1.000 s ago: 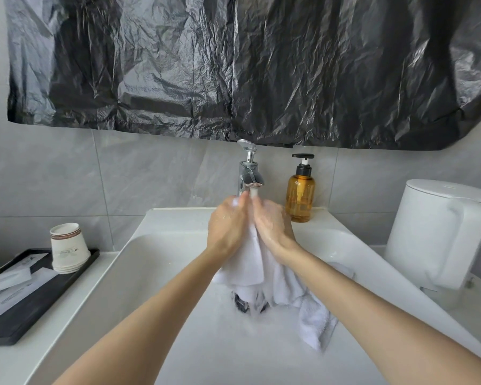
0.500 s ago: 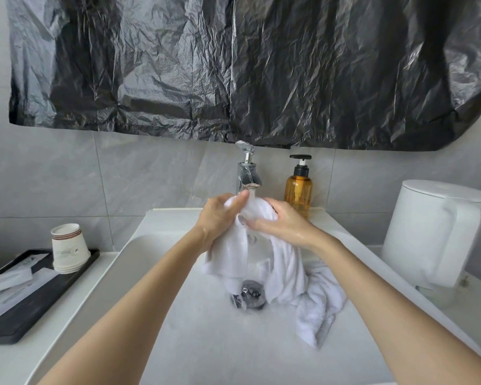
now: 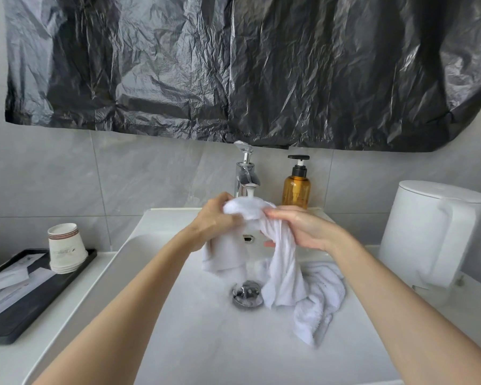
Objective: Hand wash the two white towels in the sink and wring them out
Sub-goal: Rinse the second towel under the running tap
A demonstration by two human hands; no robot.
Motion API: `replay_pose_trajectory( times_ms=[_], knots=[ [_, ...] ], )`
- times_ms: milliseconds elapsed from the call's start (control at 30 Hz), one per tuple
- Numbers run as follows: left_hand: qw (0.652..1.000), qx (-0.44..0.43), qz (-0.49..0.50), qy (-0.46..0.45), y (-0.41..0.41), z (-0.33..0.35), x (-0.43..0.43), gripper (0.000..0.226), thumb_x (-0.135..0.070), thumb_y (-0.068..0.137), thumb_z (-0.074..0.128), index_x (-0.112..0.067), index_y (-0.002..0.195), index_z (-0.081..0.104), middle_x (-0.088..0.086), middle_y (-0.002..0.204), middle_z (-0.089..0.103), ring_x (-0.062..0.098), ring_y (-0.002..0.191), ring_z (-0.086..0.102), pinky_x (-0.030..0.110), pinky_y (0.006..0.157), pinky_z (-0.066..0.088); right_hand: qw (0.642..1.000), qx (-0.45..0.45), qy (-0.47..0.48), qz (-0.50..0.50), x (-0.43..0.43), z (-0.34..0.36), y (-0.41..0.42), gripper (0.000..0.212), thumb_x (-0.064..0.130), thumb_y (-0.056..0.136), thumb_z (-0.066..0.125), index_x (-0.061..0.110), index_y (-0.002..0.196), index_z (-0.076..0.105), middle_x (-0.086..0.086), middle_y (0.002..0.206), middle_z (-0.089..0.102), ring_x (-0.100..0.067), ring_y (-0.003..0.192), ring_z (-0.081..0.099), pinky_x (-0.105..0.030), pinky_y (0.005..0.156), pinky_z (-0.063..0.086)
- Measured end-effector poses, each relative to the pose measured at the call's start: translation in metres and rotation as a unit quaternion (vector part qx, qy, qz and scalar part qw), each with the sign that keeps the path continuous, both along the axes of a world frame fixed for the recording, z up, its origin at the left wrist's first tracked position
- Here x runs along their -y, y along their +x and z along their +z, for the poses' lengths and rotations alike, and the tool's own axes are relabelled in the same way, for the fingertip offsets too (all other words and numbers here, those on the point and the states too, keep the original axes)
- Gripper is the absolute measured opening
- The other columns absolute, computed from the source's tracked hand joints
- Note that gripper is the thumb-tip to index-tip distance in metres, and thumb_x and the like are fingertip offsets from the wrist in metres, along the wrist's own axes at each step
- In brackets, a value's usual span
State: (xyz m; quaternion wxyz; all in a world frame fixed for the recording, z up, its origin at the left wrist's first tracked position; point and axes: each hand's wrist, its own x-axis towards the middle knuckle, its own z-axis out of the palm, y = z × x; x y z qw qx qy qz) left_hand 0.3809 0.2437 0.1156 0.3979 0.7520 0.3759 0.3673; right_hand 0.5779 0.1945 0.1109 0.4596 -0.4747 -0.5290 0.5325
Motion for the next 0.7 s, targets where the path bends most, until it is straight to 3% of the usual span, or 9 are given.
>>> replay_pose_trajectory(
  times_ms=[100, 233, 300, 400, 500, 567, 633, 700],
  knots=[
    [0.995, 0.072, 0.023, -0.061, 0.004, -0.001, 0.004, 0.045, -0.026, 0.056, 0.062, -0.015, 0.099, 0.06, 0.006, 0.087, 0.064, 0.022, 0.078, 0.06, 0.033, 0.069, 0.05, 0.995, 0.018, 0.052, -0.082, -0.013, -0.006, -0.01, 0.024, 0.011, 0.098, 0.047, 0.009, 0.118, 0.06, -0.017, 0.103, 0.065, -0.03, 0.088, 0.064, -0.039, 0.07, 0.05],
    [0.996, 0.081, 0.002, -0.041, -0.002, -0.003, -0.001, 0.044, -0.012, 0.062, 0.074, -0.019, 0.104, 0.062, 0.005, 0.099, 0.066, 0.017, 0.081, 0.06, 0.022, 0.067, 0.049, 0.99, 0.045, 0.052, -0.126, -0.017, -0.011, -0.005, 0.027, 0.018, 0.1, 0.048, 0.005, 0.12, 0.061, -0.012, 0.098, 0.067, -0.023, 0.085, 0.062, -0.036, 0.074, 0.046],
    [0.999, 0.047, 0.001, 0.012, -0.007, -0.003, -0.004, 0.031, -0.002, 0.072, 0.072, -0.015, 0.1, 0.065, 0.002, 0.092, 0.067, 0.013, 0.077, 0.061, 0.017, 0.065, 0.049, 0.984, 0.072, 0.062, -0.152, -0.016, -0.013, 0.005, 0.028, 0.021, 0.1, 0.05, 0.003, 0.116, 0.064, -0.011, 0.096, 0.066, -0.023, 0.087, 0.06, -0.035, 0.078, 0.044],
    [0.998, 0.059, 0.022, 0.021, -0.009, -0.002, -0.005, 0.035, -0.015, 0.061, 0.06, -0.016, 0.095, 0.07, -0.002, 0.083, 0.069, 0.009, 0.069, 0.061, 0.022, 0.063, 0.049, 0.958, 0.17, 0.137, -0.188, -0.017, -0.016, 0.004, 0.02, 0.02, 0.099, 0.053, 0.006, 0.105, 0.066, -0.004, 0.096, 0.065, -0.02, 0.092, 0.058, -0.03, 0.081, 0.043],
    [0.992, 0.115, 0.056, -0.011, -0.007, -0.001, -0.006, 0.04, -0.016, 0.054, 0.054, -0.018, 0.091, 0.069, 0.001, 0.079, 0.067, 0.014, 0.067, 0.059, 0.027, 0.063, 0.048, 0.942, 0.25, 0.175, -0.141, -0.019, -0.019, -0.013, 0.015, 0.017, 0.1, 0.05, 0.019, 0.109, 0.061, 0.011, 0.092, 0.062, -0.003, 0.084, 0.057, -0.022, 0.075, 0.045],
    [0.983, 0.152, 0.1, -0.033, -0.008, -0.001, -0.005, 0.037, -0.018, 0.053, 0.053, -0.021, 0.087, 0.069, 0.0, 0.075, 0.065, 0.015, 0.068, 0.059, 0.028, 0.065, 0.049, 0.969, 0.222, 0.094, -0.054, -0.015, -0.02, -0.022, 0.017, 0.023, 0.097, 0.051, 0.022, 0.113, 0.057, 0.008, 0.09, 0.06, -0.006, 0.08, 0.056, -0.024, 0.07, 0.043],
    [0.974, 0.179, 0.132, -0.047, -0.008, 0.0, -0.005, 0.033, -0.019, 0.057, 0.055, -0.022, 0.086, 0.07, -0.001, 0.075, 0.065, 0.016, 0.074, 0.059, 0.031, 0.074, 0.05, 0.981, 0.194, 0.021, 0.0, -0.015, -0.029, -0.032, 0.043, 0.038, 0.082, 0.062, 0.022, 0.121, 0.05, 0.006, 0.106, 0.061, -0.009, 0.095, 0.059, -0.029, 0.08, 0.045],
    [0.971, 0.188, 0.139, -0.055, -0.005, 0.002, -0.005, 0.026, -0.013, 0.07, 0.059, -0.02, 0.092, 0.07, -0.002, 0.079, 0.064, 0.014, 0.078, 0.058, 0.029, 0.077, 0.048, 0.967, 0.244, 0.067, -0.024, -0.019, -0.043, -0.049, 0.071, 0.051, 0.069, 0.066, 0.029, 0.133, 0.044, 0.011, 0.127, 0.058, -0.008, 0.115, 0.056, -0.034, 0.098, 0.046]
  ],
)
